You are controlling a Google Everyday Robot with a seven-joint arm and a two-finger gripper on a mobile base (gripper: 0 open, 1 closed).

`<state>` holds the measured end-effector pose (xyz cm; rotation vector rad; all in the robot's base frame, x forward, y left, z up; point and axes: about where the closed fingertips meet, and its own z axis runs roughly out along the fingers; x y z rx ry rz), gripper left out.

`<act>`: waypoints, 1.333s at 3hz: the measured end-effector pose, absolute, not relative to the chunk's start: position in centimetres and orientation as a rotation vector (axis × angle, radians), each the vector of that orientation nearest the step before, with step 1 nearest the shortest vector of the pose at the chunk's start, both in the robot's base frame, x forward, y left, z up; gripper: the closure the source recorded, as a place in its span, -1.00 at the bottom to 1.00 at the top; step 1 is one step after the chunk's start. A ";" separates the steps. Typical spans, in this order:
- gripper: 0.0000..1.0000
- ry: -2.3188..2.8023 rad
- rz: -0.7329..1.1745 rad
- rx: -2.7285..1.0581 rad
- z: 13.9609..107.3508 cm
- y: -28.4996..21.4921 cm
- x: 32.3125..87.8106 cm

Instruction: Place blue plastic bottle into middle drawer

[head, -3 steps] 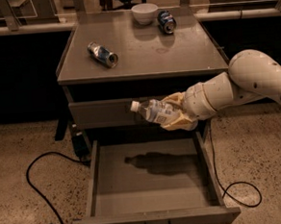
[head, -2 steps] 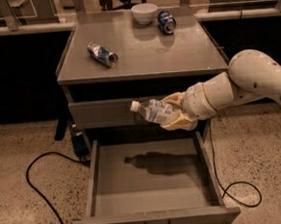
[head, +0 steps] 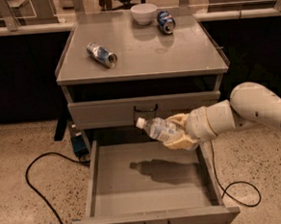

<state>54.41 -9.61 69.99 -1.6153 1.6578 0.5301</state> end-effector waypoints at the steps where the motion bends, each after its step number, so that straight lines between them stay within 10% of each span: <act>1: 1.00 1.703 0.533 -1.601 65.1 -10.5 52.3; 4: 1.00 1.717 0.569 -1.675 59.3 -11.1 50.1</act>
Offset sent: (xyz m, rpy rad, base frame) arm -0.0575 -0.0297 -0.1277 -0.0729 0.0672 -0.0185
